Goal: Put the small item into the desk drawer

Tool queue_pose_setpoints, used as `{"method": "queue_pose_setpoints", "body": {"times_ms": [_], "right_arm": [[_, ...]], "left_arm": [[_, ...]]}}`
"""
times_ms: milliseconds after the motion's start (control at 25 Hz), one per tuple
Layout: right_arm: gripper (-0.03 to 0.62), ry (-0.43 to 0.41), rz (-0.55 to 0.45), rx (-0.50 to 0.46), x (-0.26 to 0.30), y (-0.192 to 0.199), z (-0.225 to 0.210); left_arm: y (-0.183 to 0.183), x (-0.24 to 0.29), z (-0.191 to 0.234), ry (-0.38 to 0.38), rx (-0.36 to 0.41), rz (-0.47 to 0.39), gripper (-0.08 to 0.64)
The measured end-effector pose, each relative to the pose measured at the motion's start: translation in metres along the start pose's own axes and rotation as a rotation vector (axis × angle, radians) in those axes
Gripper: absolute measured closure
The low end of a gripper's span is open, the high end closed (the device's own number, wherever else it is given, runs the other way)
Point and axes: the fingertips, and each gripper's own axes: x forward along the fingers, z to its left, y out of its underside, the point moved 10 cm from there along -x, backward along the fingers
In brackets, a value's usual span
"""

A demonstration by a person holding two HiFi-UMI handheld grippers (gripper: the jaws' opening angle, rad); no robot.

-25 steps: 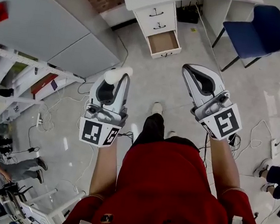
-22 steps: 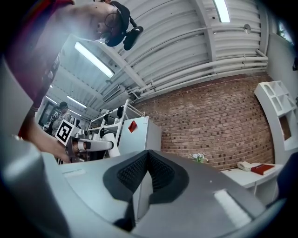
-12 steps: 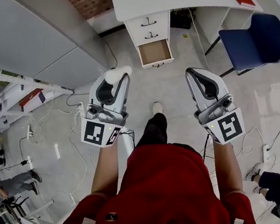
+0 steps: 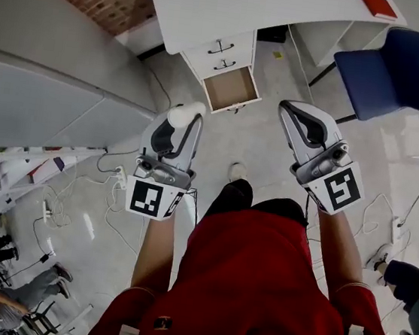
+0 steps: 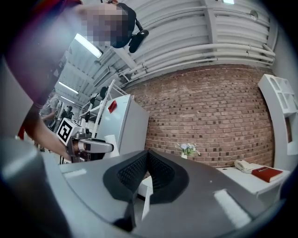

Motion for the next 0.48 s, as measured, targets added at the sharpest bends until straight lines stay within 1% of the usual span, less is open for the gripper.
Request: {"method": "queue_pose_setpoints", "body": {"times_ms": [160, 280, 480], "right_arm": [[0.580, 0.017, 0.034, -0.001, 0.024, 0.017, -0.026], [0.580, 0.026, 0.064, -0.010, 0.037, 0.030, -0.045], [0.581, 0.010, 0.103, -0.013, 0.055, 0.055, -0.081]], "left_arm": [[0.014, 0.031, 0.021, 0.028, -0.019, 0.031, 0.425], [0.028, 0.050, 0.029, 0.041, -0.051, 0.058, 0.425], [0.054, 0.080, 0.038, 0.029, -0.090, 0.112, 0.425]]}}
